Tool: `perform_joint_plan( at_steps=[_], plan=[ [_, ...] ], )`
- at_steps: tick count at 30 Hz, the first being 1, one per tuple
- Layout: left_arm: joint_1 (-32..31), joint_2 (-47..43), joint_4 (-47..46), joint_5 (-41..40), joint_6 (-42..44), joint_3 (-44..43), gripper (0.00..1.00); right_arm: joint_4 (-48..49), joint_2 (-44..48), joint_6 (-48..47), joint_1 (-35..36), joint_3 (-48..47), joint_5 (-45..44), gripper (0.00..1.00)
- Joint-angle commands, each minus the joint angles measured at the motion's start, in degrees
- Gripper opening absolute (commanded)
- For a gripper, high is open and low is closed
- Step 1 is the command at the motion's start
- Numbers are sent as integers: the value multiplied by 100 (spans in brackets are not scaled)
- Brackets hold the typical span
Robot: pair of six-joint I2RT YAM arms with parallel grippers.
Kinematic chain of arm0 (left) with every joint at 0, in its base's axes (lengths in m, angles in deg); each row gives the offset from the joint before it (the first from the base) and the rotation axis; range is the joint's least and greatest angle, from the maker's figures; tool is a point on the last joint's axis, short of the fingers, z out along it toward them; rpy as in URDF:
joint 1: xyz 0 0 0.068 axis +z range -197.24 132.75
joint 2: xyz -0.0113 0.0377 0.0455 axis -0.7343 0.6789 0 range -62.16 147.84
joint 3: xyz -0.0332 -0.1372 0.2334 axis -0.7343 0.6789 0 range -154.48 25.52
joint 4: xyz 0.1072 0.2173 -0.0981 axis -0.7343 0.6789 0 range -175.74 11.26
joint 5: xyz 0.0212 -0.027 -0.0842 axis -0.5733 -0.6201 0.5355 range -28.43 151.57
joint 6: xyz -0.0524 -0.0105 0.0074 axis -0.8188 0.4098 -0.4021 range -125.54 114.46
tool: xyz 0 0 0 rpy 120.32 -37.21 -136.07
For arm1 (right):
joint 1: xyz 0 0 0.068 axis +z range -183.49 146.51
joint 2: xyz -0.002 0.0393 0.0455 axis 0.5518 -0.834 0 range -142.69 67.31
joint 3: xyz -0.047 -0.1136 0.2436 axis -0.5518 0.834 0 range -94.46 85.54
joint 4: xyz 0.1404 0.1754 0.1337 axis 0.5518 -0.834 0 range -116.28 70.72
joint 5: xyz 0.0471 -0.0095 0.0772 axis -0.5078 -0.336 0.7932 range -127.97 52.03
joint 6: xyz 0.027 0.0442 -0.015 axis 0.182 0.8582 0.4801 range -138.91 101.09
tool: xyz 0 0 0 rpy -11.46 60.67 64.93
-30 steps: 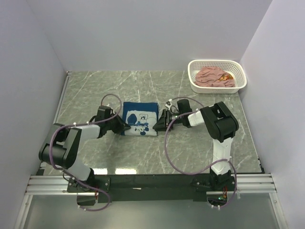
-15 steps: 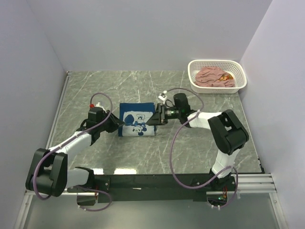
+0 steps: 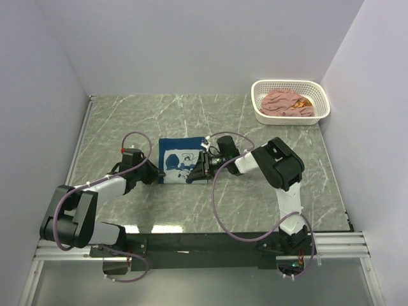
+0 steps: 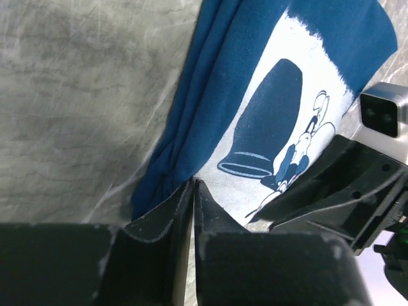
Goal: Fold and stack the t-shirts
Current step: Fold the tshirt
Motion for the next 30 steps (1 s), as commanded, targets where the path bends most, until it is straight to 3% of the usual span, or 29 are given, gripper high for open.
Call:
perform_joint_plan(
  at_steps=[1,4,8,19,24,30],
  plan=[
    [56,-289,662,-361,37,-91,12,-350,454,-515,-277,145,-295,36],
    [100,-599,1101,-441,177,-757,16,-1158,973,-990,-427,-109,-312,36],
    [135,-381,1243,-432,476,-1653,20,-1513,1246,-1072,-699,-749,-260,37],
    [425,2387,1217,42,653,-4062,19,-1934,-440,-623,-1236,-2893,-602,36],
    [504,3415,1217,174,583,-4442,19,-1453,-1179,-53,-1429,-3107,-813,36],
    [636,3410,1436,280,582,-4627,20,-1452,-935,-69,-1561,-2905,-892,37]
  ],
)
